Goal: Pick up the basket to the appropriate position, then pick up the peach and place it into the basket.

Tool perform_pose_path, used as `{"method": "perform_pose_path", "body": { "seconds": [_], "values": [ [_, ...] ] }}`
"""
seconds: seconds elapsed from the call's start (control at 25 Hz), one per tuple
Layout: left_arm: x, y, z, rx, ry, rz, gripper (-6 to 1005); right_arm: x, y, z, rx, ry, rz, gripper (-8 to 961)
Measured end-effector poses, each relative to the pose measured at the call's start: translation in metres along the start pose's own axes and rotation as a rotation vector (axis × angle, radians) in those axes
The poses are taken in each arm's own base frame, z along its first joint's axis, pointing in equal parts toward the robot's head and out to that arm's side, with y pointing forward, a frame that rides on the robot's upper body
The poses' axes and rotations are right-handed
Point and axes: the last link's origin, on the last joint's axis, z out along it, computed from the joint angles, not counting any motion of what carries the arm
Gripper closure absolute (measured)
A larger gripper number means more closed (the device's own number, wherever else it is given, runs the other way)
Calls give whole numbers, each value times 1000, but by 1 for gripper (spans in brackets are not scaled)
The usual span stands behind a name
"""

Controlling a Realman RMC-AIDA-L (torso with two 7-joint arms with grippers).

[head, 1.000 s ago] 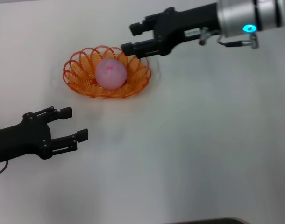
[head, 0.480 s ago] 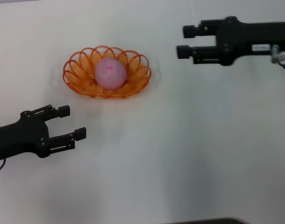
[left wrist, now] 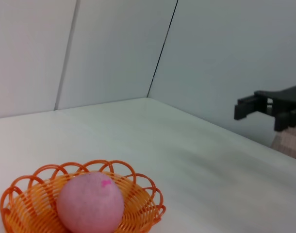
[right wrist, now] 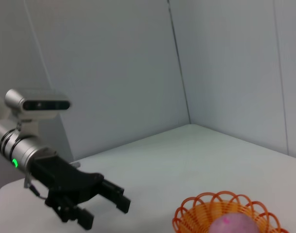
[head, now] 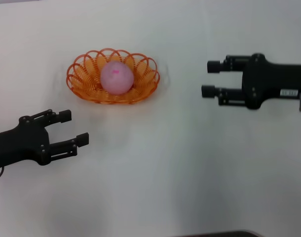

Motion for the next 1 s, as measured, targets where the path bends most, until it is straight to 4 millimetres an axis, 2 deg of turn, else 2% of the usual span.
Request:
{"method": "perform_pose_path", "body": {
  "seconds": [0.2,0.4,1.0],
  "values": [
    [0,-1,-1,8,1,0,181,28,8,-1,20,-1,-38,293],
    [0,-3,-3,25,11,-3,181,48,12,-4,71,16,-52,292],
    [0,-3,-4,30,16,-4,181,51,10,-2,89,19,-52,293]
  ]
}}
